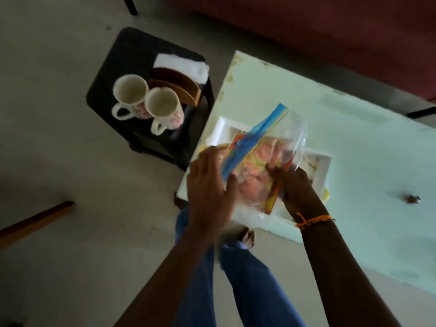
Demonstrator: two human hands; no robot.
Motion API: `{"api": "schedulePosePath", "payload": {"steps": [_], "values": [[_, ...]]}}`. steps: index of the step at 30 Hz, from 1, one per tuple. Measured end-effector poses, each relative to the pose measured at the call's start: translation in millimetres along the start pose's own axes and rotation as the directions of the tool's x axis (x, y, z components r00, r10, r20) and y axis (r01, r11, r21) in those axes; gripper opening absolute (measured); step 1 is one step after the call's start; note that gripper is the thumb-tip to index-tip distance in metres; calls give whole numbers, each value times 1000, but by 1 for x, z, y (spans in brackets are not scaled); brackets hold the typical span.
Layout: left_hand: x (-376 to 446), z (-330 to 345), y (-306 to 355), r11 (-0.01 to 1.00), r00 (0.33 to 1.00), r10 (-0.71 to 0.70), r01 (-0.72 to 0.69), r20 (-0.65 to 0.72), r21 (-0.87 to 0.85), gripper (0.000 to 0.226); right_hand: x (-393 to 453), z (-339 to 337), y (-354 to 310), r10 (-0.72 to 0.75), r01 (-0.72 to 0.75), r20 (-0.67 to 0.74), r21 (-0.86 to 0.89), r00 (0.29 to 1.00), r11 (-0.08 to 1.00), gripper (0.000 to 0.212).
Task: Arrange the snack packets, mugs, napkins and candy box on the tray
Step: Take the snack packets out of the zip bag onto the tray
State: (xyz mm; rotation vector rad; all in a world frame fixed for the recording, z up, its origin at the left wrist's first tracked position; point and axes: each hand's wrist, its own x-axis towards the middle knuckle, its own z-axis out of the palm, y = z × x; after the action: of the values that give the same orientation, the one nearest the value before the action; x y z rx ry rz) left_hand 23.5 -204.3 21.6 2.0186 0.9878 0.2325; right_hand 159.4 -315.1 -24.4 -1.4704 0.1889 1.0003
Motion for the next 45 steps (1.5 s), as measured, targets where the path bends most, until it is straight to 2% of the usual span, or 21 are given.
{"api": "schedulePosePath", "payload": {"steps": [2,3,5,7,10,11,13,16,19,21,24,26,28,29,31,33,35,38,40,42,45], "values": [[9,22,-9,952,955,-284,291,82,-93,29,1,-20,16,39,-39,12,-1,999,999,17],[13,32,-16,920,917,-368,384,155,-81,22,5,-26,23,51,-51,27,3,998,999,19],[18,49,-28,901,882,-415,433,222,-37,14,13,-34,34,76,-75,32,-14,997,997,33],[20,57,-33,844,851,-460,507,253,-175,11,21,-36,43,94,-93,42,-36,995,995,40],[20,63,-37,601,754,-515,657,407,-456,18,32,-34,50,149,-141,114,-69,982,988,39],[18,65,-37,574,745,-478,666,466,-476,19,33,-32,50,167,-152,132,-111,977,982,41],[15,72,-37,599,766,-402,634,502,-489,25,29,-28,46,141,-119,120,-172,983,978,47],[10,81,-26,739,830,-344,528,439,-419,31,11,-26,36,-44,57,68,-206,997,977,61],[4,92,-12,860,881,-256,396,399,-322,25,-8,-27,26,-181,209,112,-341,977,917,41],[2,98,-3,893,892,-223,349,392,-285,25,-9,-32,24,-167,167,46,-494,985,853,49],[-1,100,11,916,922,-226,311,315,-254,29,-9,-40,13,-212,96,-111,-631,971,770,40],[-3,92,18,917,950,-242,291,197,-275,20,-13,-51,3,-272,74,-200,-664,941,744,38],[-7,81,22,909,964,-249,267,95,-320,10,-23,-61,-10,-381,52,-252,-773,889,633,45],[-9,76,23,912,968,-246,249,51,-327,14,-30,-63,-17,-443,43,-259,-823,858,566,49],[-14,69,25,925,972,-233,214,-24,-315,32,-45,-56,-29,-580,101,-187,-898,792,427,56],[-19,66,29,937,970,-227,196,-81,-288,40,-60,-39,-38,-671,261,-42,-902,741,344,48],[-25,65,32,940,964,-227,180,-139,-290,42,-65,-21,-40,-601,360,101,-873,793,329,26],[-33,64,35,937,952,-205,124,-225,-326,42,-47,-5,-28,-293,327,255,-915,922,235,19],[-37,62,38,939,950,-183,92,-253,-332,42,-22,-4,-16,-115,247,236,-965,965,90,26],[-41,62,37,938,951,-174,82,-255,-337,43,2,-7,-4,0,172,172,-985,985,-15,35],[-47,65,34,939,959,-165,81,-229,-334,36,23,-12,8,65,119,119,-993,991,11,36]]}}
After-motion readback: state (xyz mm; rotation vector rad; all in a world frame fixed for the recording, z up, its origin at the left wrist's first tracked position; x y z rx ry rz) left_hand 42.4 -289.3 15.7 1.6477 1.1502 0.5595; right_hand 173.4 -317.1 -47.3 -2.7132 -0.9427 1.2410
